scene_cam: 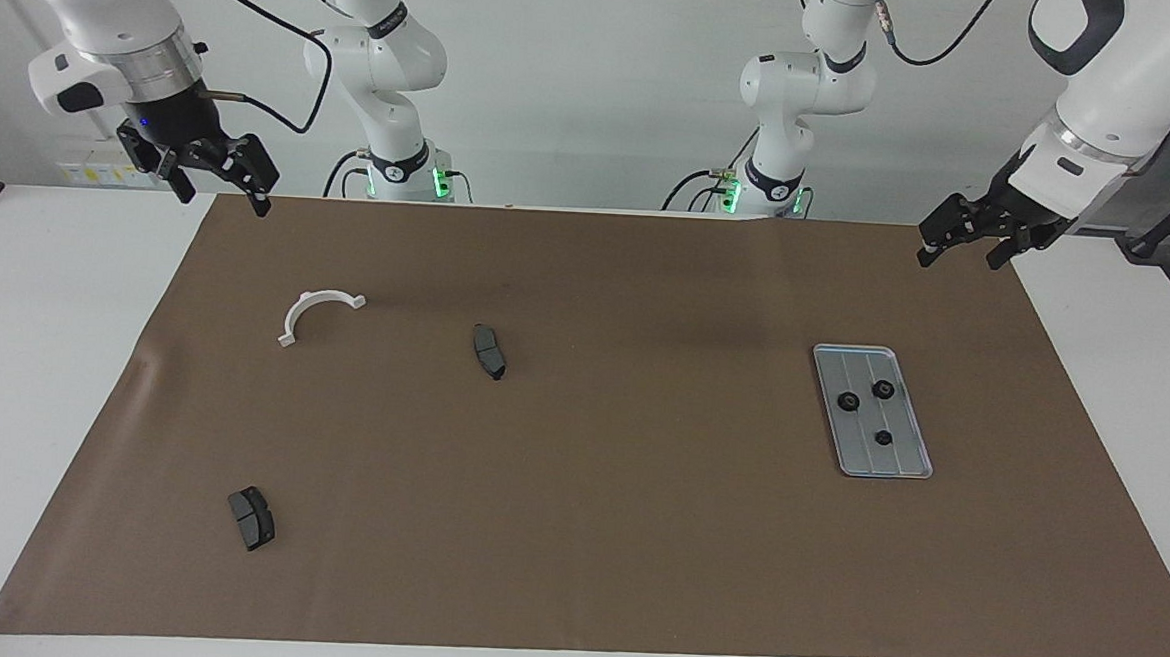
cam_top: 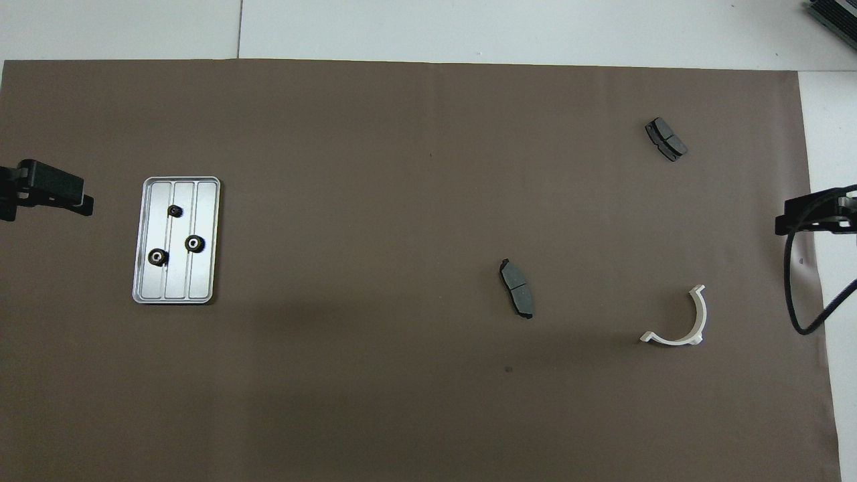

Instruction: Place bearing gear from tray to pile

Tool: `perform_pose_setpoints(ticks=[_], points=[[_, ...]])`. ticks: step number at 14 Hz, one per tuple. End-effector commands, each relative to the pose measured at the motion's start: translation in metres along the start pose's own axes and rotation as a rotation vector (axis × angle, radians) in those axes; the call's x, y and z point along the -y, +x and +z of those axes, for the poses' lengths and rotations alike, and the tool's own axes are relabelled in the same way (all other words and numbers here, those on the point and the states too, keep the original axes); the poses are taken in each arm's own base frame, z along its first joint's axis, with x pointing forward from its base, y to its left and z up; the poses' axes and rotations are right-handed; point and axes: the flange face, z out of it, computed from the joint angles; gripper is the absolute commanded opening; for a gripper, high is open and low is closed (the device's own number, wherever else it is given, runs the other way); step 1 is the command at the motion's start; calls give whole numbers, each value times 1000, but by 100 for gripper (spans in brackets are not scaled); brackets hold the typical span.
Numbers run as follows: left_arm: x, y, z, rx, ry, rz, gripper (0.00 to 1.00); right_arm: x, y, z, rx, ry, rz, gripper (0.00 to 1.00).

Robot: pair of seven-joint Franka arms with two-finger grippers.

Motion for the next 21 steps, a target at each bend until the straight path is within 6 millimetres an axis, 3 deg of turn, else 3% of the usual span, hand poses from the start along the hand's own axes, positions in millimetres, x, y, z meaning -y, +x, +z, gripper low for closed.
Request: perform_pose_setpoints(ticks=[1,3,5,7,11,17,21], points=[[5,-14,-1,8,14,8,100,0,-7,0,3,17,12,100],[8,-13,-1,-2,14,7,100,3,-8,0,6,49,11,100],[10,-15,14,-37,13,0,100,2,-8,0,7,49,13,100],[14,-19,46,-44,11,-6,100,2,-8,0,7,49,13,100],[15,9,117,-64,44,1,100,1,-7,3,5,17,-3,100],[23,32,229,-130,59,-1,100,0,-7,4,6,13,-42,100],[26,49,289,-108,65,-14,100,0,-8,3,6,13,-42,100]])
